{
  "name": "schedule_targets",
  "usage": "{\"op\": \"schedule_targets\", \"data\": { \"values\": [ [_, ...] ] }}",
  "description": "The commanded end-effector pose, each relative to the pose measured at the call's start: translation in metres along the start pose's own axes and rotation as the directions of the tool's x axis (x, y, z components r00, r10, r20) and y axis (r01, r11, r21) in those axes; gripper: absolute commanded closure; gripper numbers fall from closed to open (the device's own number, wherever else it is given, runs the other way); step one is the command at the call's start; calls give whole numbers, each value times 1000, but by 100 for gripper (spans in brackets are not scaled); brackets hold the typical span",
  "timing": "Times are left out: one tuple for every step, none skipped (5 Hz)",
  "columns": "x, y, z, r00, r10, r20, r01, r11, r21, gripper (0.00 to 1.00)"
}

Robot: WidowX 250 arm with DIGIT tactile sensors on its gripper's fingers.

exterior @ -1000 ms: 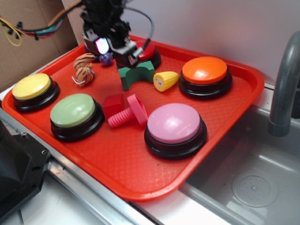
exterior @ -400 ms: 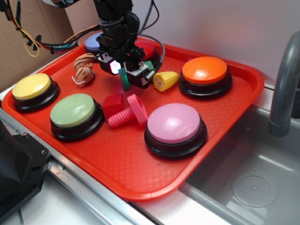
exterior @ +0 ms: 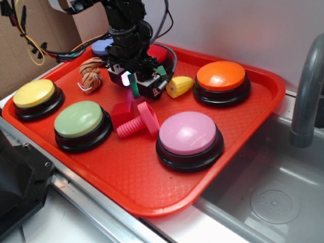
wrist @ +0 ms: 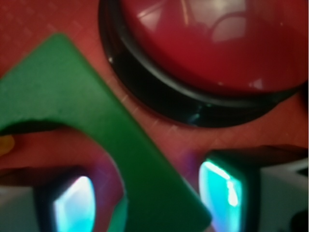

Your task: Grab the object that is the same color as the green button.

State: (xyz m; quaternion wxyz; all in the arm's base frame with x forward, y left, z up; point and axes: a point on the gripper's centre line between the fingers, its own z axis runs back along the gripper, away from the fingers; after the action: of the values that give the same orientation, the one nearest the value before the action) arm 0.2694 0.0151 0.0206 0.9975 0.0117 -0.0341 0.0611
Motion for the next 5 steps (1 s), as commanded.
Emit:
{"op": "schedule_targets", "data": {
  "values": [
    [2,7,22,994,97,47,-97,995,-3,100],
    [-2,9,42,986,156,54,-157,987,15,100],
    [-8,11,72,987,158,43,-159,987,14,100],
    [-20,16,99,987,161,30,-161,987,-6,100],
    [-44,25,134,990,135,27,-136,991,16,100]
  ]
}}
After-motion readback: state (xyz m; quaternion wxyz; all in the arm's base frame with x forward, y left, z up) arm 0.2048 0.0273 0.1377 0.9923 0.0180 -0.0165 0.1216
